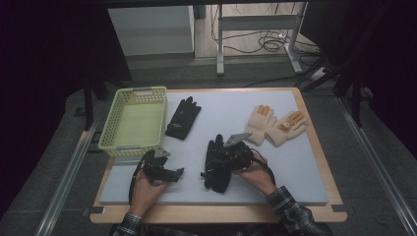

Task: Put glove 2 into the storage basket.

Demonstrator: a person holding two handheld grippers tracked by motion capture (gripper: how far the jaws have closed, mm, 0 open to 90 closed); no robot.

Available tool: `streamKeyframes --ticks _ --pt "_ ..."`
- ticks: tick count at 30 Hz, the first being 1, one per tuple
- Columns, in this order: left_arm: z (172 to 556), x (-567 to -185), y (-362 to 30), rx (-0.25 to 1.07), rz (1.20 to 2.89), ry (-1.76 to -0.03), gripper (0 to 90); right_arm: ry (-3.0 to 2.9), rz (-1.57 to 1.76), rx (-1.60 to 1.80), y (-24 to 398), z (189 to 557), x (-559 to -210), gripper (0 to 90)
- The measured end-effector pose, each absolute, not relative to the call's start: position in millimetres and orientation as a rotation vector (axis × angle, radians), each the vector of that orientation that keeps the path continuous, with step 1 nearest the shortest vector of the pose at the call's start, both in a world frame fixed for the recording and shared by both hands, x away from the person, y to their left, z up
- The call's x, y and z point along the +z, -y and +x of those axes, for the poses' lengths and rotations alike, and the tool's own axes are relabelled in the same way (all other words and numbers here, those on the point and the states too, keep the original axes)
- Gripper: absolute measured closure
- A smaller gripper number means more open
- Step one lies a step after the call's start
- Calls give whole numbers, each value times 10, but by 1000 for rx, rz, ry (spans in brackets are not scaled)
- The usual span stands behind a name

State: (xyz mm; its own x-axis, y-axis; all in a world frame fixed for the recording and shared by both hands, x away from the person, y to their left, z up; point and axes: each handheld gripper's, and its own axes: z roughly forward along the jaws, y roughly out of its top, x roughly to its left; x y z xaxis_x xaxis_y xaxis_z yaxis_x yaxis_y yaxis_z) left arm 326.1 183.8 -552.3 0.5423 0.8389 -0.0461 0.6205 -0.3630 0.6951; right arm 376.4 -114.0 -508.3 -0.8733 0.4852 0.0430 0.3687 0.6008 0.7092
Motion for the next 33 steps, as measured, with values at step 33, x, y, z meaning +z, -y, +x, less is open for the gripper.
streamKeyframes --ticks 33 --pt "3262 -5525 -1839 415 2106 -1174 12 -2611 790 1165 452 4716 -4951 545"
